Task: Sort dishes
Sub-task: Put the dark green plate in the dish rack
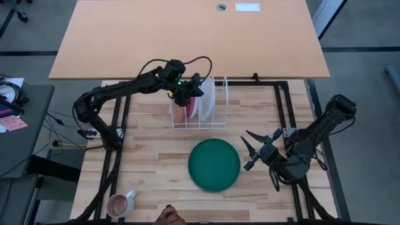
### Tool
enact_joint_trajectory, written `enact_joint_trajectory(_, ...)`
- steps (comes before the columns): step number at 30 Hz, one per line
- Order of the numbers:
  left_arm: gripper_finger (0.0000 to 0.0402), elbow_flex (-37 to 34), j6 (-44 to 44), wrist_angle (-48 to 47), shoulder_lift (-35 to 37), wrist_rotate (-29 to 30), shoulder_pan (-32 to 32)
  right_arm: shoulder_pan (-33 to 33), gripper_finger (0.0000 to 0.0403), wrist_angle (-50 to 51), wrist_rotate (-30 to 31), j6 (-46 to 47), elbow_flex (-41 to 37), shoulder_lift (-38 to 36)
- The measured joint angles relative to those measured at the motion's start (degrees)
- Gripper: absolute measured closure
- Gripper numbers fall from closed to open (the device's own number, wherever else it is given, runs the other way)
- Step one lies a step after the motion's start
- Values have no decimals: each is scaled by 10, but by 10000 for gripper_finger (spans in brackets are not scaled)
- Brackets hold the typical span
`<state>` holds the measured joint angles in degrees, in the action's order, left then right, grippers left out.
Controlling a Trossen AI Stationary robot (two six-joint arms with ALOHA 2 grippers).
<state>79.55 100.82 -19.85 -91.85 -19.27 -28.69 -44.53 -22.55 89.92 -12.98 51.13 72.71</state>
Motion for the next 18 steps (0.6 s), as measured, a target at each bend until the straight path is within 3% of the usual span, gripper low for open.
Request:
enact_joint_trajectory(11,349,0,-18,3,0,1,0,0,270,0,0,0,0,0)
enact_joint_trajectory(18,349,0,-88,3,20,14,8,-1,270,0,0,0,0,0)
